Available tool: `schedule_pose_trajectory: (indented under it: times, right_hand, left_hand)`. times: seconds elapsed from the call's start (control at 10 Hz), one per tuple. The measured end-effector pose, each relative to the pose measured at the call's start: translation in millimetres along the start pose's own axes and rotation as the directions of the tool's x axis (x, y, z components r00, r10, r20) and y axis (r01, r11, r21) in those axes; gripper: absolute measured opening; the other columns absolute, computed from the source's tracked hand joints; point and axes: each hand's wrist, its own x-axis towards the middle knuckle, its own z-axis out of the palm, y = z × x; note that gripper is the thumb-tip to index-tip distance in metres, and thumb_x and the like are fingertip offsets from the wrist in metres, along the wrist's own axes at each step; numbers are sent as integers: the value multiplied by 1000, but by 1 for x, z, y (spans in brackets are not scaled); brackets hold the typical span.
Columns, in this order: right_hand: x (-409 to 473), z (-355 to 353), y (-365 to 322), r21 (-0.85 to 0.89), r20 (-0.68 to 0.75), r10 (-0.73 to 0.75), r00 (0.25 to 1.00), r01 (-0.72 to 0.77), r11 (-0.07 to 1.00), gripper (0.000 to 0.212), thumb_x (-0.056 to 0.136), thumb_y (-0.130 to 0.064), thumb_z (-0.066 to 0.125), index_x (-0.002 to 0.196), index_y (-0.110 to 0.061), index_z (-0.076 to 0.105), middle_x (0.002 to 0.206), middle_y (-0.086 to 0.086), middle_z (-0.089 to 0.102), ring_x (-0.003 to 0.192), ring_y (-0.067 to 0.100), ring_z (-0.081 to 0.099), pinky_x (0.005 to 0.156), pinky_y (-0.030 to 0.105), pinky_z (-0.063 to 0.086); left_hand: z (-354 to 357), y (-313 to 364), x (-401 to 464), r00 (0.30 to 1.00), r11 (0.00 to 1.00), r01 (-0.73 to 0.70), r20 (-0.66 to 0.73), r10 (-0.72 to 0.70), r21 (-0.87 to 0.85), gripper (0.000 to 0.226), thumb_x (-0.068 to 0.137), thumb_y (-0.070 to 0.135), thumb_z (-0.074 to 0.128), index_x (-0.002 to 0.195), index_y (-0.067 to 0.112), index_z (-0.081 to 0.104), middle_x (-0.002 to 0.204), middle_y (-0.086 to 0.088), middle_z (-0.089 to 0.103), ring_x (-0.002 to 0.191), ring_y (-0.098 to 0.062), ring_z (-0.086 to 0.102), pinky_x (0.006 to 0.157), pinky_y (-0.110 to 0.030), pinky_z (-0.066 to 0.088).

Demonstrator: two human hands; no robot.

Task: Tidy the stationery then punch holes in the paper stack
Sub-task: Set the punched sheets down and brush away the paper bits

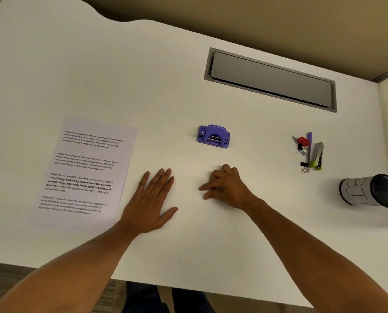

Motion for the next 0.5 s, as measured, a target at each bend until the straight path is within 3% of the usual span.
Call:
schedule_pose_trajectory:
  times: [0.3,0.5]
  right_hand:
    - [14,-14,0,-60,75,-170,983,174,983,24,81,-53,71,100,-42,79,78,-21,51,89,11,34,78,30,25]
    - [5,-6,-5,-154,20,-222,975,222,963,14,88,-43,69,92,-34,78,84,-14,65,85,18,48,74,34,30]
  left_hand:
    - [0,0,1,1000,1000,1,6,-1,-9,85,94,64,32,158,12,12,168,-7,5,157,-24,5,124,-54,16]
    - [-1,0,0,1000,1000,-3,7,3,-18,84,94,63,33,158,12,13,168,-7,5,156,-24,6,124,-54,15]
